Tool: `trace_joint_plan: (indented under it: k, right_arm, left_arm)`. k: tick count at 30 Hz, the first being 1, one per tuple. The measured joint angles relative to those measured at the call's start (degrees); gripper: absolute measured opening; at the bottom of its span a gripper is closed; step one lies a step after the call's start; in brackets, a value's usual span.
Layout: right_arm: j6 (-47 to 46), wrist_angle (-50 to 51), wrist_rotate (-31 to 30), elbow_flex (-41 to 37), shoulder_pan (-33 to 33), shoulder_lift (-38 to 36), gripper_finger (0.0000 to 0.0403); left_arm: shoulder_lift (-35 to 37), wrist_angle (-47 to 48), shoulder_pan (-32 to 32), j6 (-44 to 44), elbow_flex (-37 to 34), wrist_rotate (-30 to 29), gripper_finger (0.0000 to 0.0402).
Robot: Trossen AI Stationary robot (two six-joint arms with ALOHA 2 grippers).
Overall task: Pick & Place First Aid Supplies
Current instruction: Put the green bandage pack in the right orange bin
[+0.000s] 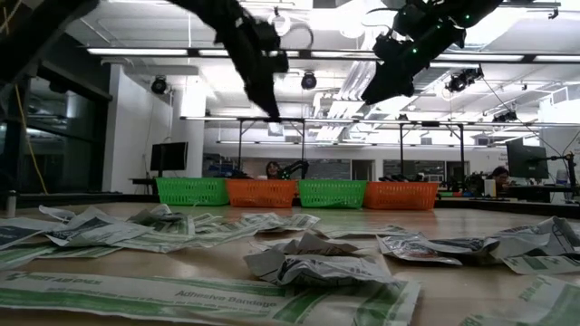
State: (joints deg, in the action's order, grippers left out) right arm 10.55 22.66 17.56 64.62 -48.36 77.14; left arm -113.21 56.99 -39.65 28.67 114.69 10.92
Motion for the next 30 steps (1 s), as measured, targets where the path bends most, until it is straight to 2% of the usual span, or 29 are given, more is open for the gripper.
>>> trace_joint_plan:
  k: [6,9,12,18,24,30]
  right_arm:
    - [0.0,3.03,2.8,0.0,0.04,0.0,0.0177]
    - [-0.1,3.33,4.3,0.0,1.15,0.0,0.0177]
    - [-0.1,4.38,4.36,0.0,3.77,-0.17,0.0177]
    - [-1.82,5.65,1.01,0.0,12.21,-0.37,0.0177]
    - [-7.78,11.98,-2.8,0.02,21.54,-0.39,0.0177]
    - [-16.3,17.88,-6.56,0.02,33.08,-0.44,0.0177]
  left_arm:
    - [8.28,-0.74,4.96,-0.33,-4.37,-5.66,0.011]
    - [13.27,-1.77,7.81,-1.43,-10.4,-8.62,0.011]
    - [19.88,-6.58,10.87,-3.93,-19.09,-10.01,0.011]
    - [36.97,-19.16,18.46,-11.53,-39.47,-13.55,0.011]
    - [53.25,-23.46,29.15,-22.35,-55.54,-21.49,0.011]
    - [62.96,-28.05,40.05,-30.74,-67.68,-28.27,0.011]
